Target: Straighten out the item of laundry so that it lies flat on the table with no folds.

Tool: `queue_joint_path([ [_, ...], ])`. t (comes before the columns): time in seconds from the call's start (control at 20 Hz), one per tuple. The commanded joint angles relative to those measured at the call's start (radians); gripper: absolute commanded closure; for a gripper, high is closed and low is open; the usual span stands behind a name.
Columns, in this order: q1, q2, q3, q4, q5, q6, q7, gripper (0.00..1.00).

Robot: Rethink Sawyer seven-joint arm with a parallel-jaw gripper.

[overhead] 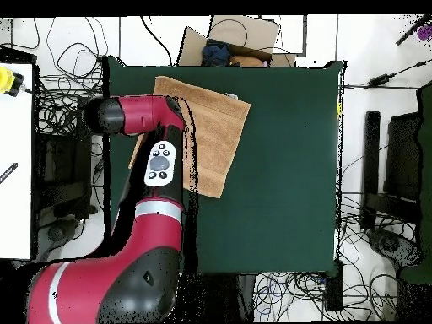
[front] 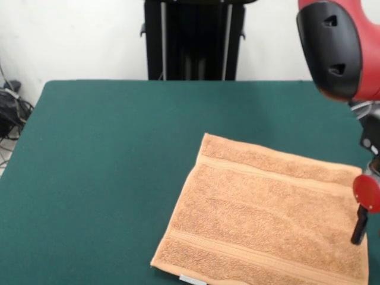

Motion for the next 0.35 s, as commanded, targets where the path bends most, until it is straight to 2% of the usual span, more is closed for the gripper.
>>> queue_joint_path([
  [0.05,-0.002,-0.019,-0.003,0.154,0.028,-0.034,0.334,0.00],
  [0.35,-0.002,0.005,-0.017,0.120,0.036,-0.015,0.362,0.00],
])
